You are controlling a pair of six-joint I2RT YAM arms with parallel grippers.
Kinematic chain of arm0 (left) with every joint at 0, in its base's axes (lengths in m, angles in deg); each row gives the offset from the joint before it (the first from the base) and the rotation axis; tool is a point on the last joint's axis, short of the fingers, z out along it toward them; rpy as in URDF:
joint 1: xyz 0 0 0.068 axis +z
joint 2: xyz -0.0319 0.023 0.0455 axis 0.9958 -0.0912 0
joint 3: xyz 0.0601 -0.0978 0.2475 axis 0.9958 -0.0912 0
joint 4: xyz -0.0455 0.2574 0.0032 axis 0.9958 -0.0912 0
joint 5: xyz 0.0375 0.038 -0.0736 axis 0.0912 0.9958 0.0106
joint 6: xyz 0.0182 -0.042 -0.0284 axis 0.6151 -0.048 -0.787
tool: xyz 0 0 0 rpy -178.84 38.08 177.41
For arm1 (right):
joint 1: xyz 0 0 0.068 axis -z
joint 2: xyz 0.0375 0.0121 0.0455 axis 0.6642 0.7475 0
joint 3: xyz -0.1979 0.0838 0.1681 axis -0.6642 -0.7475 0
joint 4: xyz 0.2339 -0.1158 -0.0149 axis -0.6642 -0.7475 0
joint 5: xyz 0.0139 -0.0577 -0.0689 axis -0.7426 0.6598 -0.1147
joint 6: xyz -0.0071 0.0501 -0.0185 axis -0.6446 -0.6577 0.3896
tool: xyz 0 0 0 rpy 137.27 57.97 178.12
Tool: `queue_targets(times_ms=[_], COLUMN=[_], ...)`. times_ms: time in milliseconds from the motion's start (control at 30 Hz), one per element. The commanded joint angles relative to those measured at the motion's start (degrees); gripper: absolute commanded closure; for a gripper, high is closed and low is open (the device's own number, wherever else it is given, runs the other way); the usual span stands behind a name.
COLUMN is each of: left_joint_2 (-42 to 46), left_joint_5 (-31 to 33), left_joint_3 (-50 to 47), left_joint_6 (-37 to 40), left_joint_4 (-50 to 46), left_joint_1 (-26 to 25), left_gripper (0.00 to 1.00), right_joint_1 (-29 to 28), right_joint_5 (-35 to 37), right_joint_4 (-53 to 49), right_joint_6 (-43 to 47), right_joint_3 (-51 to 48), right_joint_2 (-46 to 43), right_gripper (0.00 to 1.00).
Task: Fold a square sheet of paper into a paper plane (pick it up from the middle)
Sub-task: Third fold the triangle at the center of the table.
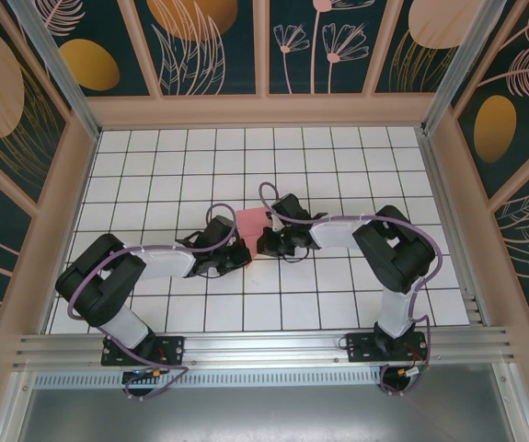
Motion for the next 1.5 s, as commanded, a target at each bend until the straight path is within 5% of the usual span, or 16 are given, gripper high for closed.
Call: queue_targets(times_ms=[0,567,800,1100,1467], left_joint_2=[-0.8,0.4,0.6,-0.2,0.2], left_joint_5=[3.1,3.7,3.6,3.3,1.7], left_joint_3=[-2.0,-3.8,-3.3,-2.2,-2.0], left_joint_6=[-1.3,-2.3,-2.2,-1.6,0.2], left_joint_4=[-6.7,-8.1,-7.5,-7.4,-8.1], left_joint_1=[-0.2,-0.3,-0.3,-0.3,-0.3], left_gripper=[1.00,1.00,1.00,1.00,1.00], right_joint_1=[0.6,11.7,8.7,0.5,3.0], right_joint_5=[1.6,4.4,0.8,-0.7,3.7], right_joint_4=[-2.7,-5.7,-3.7,-0.4,-5.8], right_joint_6=[3.5,8.2,6.1,1.1,1.9], right_joint_3=[2.9,9.3,7.9,4.4,5.9], right_joint_2=[2.3,6.7,0.0,2.8,8.1], right_gripper=[0.96,0.96,0.95,0.95,0.97])
